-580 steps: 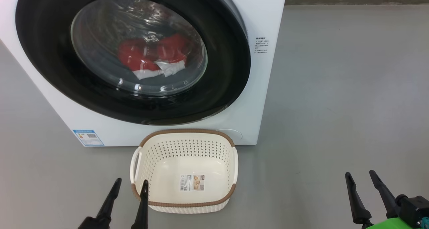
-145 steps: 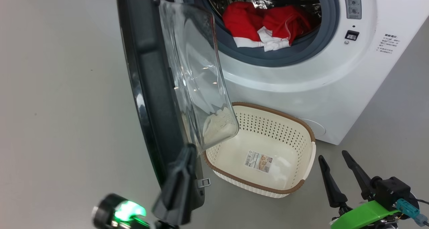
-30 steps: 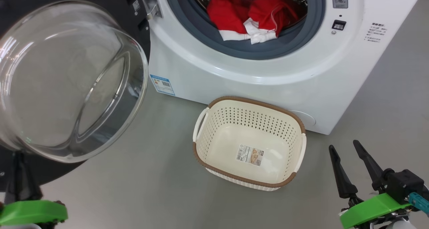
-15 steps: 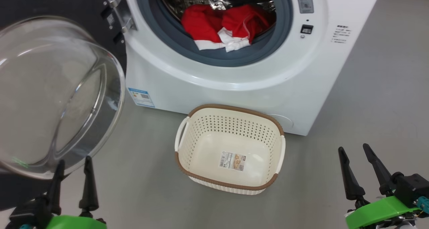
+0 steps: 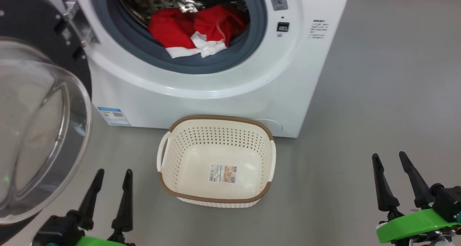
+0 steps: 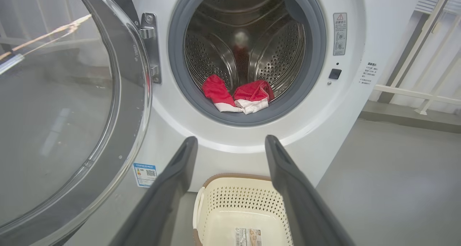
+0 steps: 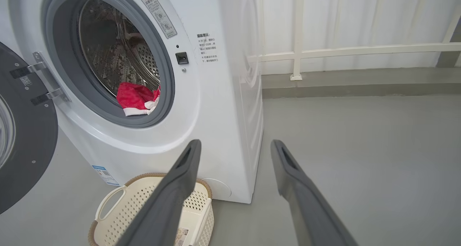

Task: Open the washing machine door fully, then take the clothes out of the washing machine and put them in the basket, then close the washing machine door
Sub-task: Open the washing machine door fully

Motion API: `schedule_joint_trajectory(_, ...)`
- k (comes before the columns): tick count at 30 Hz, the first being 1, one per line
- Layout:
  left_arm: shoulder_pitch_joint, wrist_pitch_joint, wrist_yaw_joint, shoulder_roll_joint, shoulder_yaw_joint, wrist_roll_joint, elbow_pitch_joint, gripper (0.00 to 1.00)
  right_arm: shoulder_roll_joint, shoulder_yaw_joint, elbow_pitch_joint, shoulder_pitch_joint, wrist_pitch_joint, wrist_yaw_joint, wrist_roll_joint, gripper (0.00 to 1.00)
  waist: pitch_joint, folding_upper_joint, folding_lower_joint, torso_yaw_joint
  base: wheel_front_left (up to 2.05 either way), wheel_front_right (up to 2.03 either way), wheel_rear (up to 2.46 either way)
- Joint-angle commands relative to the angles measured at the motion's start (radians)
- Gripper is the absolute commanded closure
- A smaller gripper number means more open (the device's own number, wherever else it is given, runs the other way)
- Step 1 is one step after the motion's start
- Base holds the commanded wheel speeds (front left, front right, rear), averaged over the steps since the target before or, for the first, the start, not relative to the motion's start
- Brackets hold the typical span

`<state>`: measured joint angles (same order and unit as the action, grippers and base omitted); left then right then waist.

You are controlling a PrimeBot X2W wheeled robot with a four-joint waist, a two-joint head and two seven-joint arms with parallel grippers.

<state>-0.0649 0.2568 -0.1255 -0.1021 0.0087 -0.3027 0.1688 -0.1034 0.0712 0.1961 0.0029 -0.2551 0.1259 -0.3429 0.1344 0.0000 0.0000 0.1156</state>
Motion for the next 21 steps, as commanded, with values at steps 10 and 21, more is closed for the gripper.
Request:
schedule_joint_trajectory(10, -0.003, 0.005, -0.005, -0.027, -0.017, -0.041, -0.033, 0.00, 0.001, 0.001, -0.033, -0.012, -0.007, 0.005, -0.010, 0.00, 0.012, 0.0000, 0.0000, -0.109, 0.00, 0.00, 0.00)
schedule_joint_trajectory(21, -0.012, 0.005, -0.005, -0.037, -0.038, -0.054, -0.036, 0.00, 0.011, 0.026, -0.043, -0.001, -0.007, 0.005, -0.008, 0.00, 0.016, 0.0000, 0.0000, -0.129, 0.00, 0.00, 0.00)
